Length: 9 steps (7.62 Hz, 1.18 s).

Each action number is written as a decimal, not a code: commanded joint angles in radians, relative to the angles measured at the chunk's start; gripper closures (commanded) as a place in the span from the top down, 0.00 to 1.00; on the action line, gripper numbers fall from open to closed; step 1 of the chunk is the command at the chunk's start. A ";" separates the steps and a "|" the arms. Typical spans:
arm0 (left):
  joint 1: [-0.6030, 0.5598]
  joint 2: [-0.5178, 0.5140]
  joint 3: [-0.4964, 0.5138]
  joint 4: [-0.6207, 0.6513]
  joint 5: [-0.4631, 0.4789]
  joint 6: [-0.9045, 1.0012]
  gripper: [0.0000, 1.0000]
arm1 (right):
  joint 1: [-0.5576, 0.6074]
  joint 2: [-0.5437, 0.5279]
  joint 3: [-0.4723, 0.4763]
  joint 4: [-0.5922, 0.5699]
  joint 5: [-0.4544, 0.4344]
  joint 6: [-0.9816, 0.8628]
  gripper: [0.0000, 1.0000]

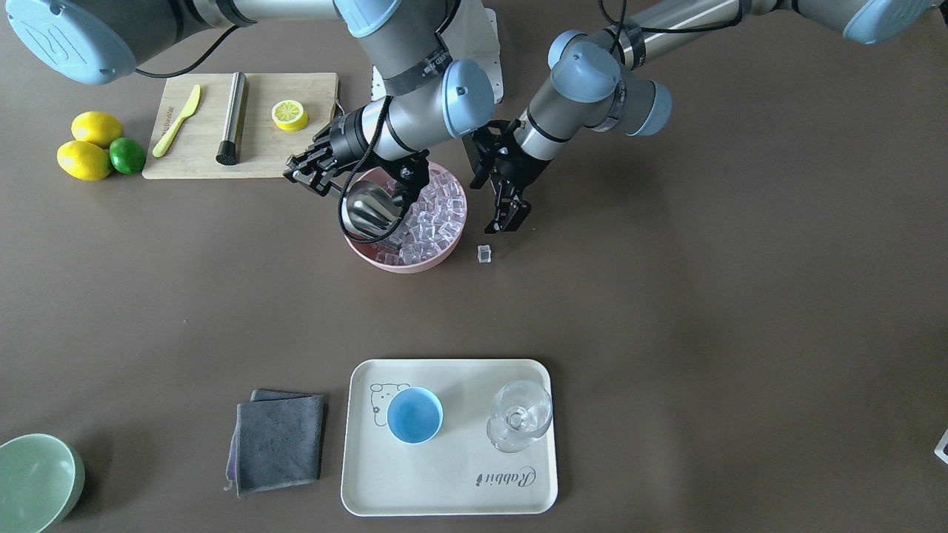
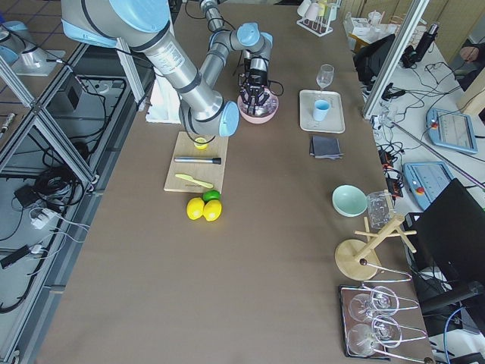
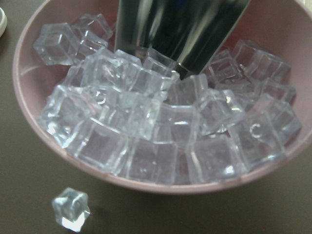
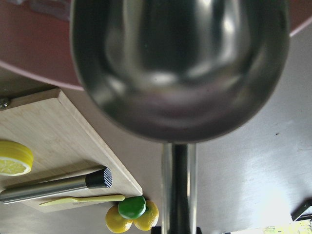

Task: Put ice in cup with scoop
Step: 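Dig the scoop into the ice cubes with the right gripper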

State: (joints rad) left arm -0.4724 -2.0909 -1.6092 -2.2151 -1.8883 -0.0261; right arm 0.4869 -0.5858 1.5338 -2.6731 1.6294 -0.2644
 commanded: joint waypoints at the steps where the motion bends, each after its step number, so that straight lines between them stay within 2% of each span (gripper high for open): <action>1: 0.000 0.000 0.000 0.000 0.000 -0.002 0.99 | -0.001 -0.043 0.067 0.018 -0.002 -0.007 0.00; 4: 0.000 -0.001 0.000 0.002 0.002 -0.002 0.99 | -0.001 -0.146 0.201 0.130 -0.005 -0.016 0.00; 9: -0.002 -0.001 0.000 0.002 0.002 -0.002 0.99 | 0.001 -0.195 0.220 0.275 0.024 -0.065 0.00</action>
State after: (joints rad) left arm -0.4736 -2.0936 -1.6091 -2.2122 -1.8868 -0.0276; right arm 0.4863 -0.7709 1.7530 -2.4346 1.6440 -0.3130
